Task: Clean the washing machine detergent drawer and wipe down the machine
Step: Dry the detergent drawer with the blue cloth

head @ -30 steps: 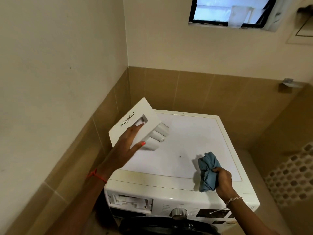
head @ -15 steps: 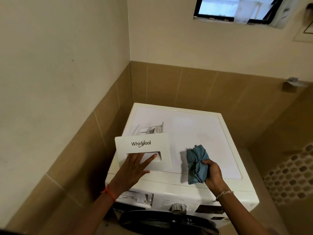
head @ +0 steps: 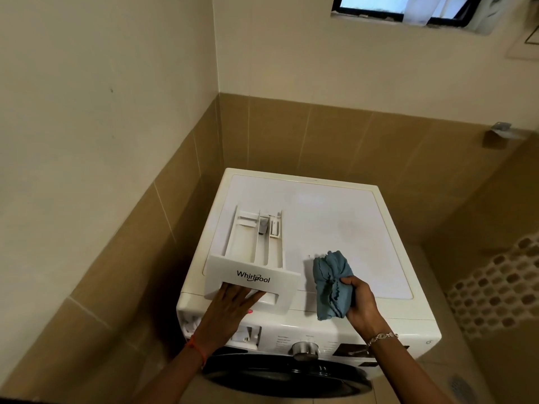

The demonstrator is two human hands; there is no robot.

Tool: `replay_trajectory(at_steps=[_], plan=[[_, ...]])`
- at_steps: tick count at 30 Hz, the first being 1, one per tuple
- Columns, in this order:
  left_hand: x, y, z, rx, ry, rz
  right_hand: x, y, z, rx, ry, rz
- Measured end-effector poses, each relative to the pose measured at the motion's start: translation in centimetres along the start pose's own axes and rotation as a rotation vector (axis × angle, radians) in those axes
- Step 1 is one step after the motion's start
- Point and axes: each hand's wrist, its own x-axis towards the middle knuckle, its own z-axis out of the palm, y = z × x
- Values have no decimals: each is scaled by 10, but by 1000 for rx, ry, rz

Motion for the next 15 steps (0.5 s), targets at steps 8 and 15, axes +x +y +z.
replay_trajectory(at_steps=[8,15], plan=[[-5,2,10,-13,-31,-70,5,-2,0,41,-71,-9],[-1,14,-13,-77,-115,-137,2,-11,15,138,-266,-11]])
